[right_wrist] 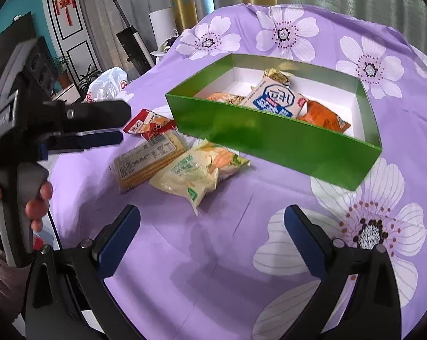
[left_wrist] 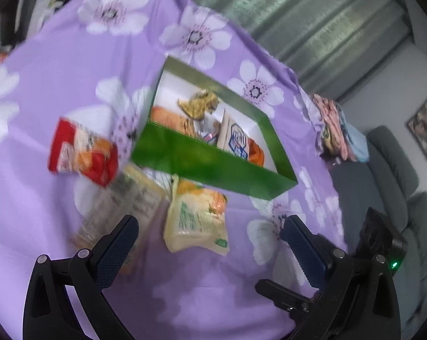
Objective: Organize snacks
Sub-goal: 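Move the right tool to the pale green-yellow snack bag, then grasp the pale green-yellow snack bag with the right tool and lift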
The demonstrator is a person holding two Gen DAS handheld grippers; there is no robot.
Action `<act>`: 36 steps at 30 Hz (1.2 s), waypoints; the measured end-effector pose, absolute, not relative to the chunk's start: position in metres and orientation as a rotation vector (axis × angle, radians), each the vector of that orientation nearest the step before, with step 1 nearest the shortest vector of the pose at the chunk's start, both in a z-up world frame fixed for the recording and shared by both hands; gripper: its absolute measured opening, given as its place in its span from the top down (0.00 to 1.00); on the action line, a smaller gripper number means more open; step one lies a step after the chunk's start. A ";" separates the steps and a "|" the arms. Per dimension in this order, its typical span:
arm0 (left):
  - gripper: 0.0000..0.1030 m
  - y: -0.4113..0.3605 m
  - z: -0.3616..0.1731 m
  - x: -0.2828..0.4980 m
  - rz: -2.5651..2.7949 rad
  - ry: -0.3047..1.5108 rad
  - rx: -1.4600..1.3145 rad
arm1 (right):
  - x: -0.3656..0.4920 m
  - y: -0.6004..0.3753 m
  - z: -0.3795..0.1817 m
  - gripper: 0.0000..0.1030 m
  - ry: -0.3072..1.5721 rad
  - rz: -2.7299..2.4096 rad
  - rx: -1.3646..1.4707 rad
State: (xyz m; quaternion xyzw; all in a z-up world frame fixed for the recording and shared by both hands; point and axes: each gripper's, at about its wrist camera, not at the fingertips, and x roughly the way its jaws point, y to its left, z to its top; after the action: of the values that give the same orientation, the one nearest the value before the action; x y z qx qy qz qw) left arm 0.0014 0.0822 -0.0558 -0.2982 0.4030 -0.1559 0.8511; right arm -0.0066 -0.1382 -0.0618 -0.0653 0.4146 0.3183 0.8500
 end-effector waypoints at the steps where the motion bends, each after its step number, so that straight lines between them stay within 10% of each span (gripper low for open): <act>1: 0.01 0.080 -0.057 0.001 -0.330 0.854 -0.628 | -0.007 -0.140 -0.064 0.01 0.877 0.675 -0.132; 15: 0.02 0.050 -0.074 0.021 -0.325 0.942 -0.484 | 0.008 -0.124 -0.080 0.11 0.898 0.744 -0.093; 29: 0.44 0.034 -0.090 0.047 -0.373 1.026 -0.509 | 0.039 -0.110 -0.099 0.32 0.965 0.783 -0.075; 36: 0.57 0.033 -0.097 0.051 -0.340 1.033 -0.512 | 0.045 -0.117 -0.105 0.58 0.977 0.772 -0.051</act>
State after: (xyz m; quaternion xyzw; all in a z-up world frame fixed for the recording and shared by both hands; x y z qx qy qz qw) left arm 0.0513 0.0327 -0.0967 -0.2410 0.4858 -0.1602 0.8248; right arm 0.0453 -0.1175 -0.1046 -0.0238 0.4574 0.3615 0.8121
